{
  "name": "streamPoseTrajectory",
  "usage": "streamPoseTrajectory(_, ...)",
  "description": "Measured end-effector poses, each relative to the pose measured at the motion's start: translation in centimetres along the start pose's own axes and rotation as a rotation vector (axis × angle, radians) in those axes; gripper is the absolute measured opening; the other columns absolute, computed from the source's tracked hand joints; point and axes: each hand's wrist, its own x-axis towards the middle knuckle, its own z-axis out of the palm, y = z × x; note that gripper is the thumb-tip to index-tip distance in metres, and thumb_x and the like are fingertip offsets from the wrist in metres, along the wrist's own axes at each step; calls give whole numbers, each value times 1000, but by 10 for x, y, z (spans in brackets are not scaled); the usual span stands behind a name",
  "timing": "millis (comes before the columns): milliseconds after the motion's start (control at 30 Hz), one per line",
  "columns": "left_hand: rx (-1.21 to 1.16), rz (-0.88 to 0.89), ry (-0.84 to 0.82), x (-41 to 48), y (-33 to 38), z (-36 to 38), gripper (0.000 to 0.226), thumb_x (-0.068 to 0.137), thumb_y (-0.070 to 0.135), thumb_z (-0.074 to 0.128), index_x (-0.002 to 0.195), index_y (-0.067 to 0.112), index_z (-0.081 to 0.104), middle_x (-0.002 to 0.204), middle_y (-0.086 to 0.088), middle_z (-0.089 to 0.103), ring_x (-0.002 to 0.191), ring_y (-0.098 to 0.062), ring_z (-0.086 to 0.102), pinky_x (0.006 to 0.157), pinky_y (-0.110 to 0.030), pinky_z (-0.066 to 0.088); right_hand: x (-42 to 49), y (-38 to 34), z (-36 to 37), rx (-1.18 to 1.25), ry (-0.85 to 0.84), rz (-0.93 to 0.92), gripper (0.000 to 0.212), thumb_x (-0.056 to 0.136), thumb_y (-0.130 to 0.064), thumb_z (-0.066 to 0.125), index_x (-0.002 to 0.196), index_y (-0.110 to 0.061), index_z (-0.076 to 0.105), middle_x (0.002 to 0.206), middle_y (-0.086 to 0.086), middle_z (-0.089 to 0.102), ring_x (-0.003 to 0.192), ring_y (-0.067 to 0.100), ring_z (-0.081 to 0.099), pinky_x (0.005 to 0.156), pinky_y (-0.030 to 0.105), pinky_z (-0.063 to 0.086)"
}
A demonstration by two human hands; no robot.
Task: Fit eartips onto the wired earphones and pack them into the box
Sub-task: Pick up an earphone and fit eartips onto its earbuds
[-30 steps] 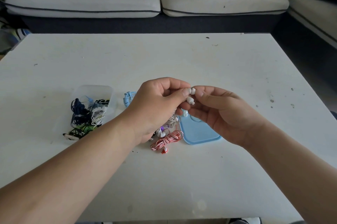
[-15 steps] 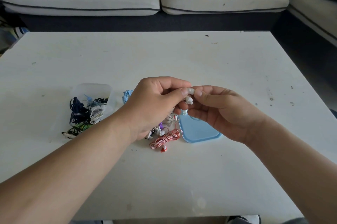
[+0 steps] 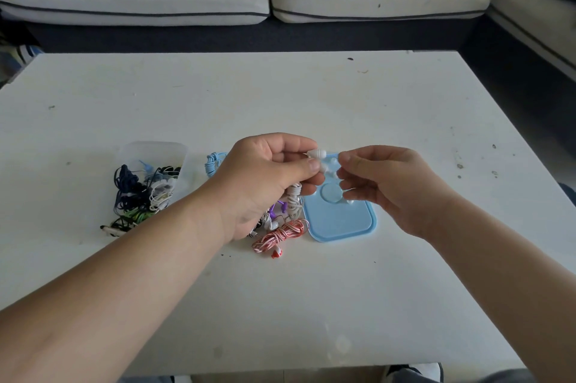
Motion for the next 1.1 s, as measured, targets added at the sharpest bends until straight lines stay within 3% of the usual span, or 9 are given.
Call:
streamPoseTrajectory(100, 10, -10, 7, 1, -3, -1, 25, 90, -5, 72, 114, 4, 71, 89, -13, 78, 77, -21, 76, 67, -24, 59, 13, 14, -8, -437, 190, -33, 10, 89, -12, 73, 86, -3, 75, 78, 14, 73, 65, 19, 65, 67, 34, 61)
streamPoseTrajectory(267, 4, -14, 4, 3, -7, 0, 27, 90, -7, 72, 115, 3, 69, 91, -12, 78, 86, -28, 78, 75, -31, 63, 34, 45, -12, -865, 204, -39, 13, 85, -5, 63, 88, -4, 75, 78, 13, 69, 67, 29, 59, 62, 33, 51)
streamPoseTrajectory(367, -10, -16, 0, 2, -7, 0, 29, 89, -8, 72, 115, 2, 68, 94, -14, 78, 88, -29, 79, 77, -33, 64, 39, 50, -11, -1009, 167, -77, 13, 78, -1, 57, 78, 1, 69, 64, 5, 48, 61, 22, 38, 55, 30, 36)
streamPoseTrajectory(667, -6, -13, 15, 2, -5, -5, 31, 88, -8, 74, 115, 4, 68, 94, -16, 78, 93, -33, 78, 87, -41, 63, 27, 40, -7, -1149, 95, -90, 28, 76, 1, 50, 53, -14, 43, 55, 1, 29, 57, 20, 26, 49, 27, 25)
streamPoseTrajectory(733, 1, -8, 15, 1, -4, -6, 30, 88, -8, 74, 115, 5, 68, 93, -15, 78, 93, -33, 78, 88, -42, 62, 27, 41, -6, -1163, 102, -97, 29, 74, 1, 50, 51, -15, 44, 51, -1, 30, 55, 19, 27, 47, 26, 26)
streamPoseTrajectory(833, 14, 4, 26, -1, -4, -6, 29, 88, -9, 74, 113, 5, 69, 89, -13, 78, 91, -33, 79, 87, -42, 63, 23, 38, -3, -1007, 123, -61, 19, 80, -3, 60, 61, -6, 65, 54, 9, 51, 53, 20, 43, 50, 26, 39)
streamPoseTrajectory(900, 23, 16, 39, -2, -4, -8, 29, 87, -9, 75, 112, 5, 69, 88, -12, 78, 90, -33, 79, 84, -40, 64, 16, 26, 2, -597, 117, 0, 6, 84, -4, 73, 78, -4, 76, 68, 16, 71, 57, 20, 61, 59, 28, 56)
streamPoseTrajectory(1000, 42, 41, 66, -1, -1, -9, 30, 87, -9, 75, 113, 4, 69, 91, -14, 77, 85, -31, 79, 72, -31, 64, 5, 8, 13, -5, -13, 73, 8, 86, 1, 77, 93, 4, 75, 82, 20, 73, 70, 24, 70, 68, 31, 63)
streamPoseTrajectory(1100, 58, 74, 101, 1, 1, -10, 30, 87, -9, 75, 113, 5, 70, 98, -18, 77, 83, -28, 80, 71, -30, 64, 2, 0, 21, 187, -138, 85, 22, 82, -2, 75, 102, 7, 72, 86, 18, 72, 73, 22, 72, 68, 28, 61)
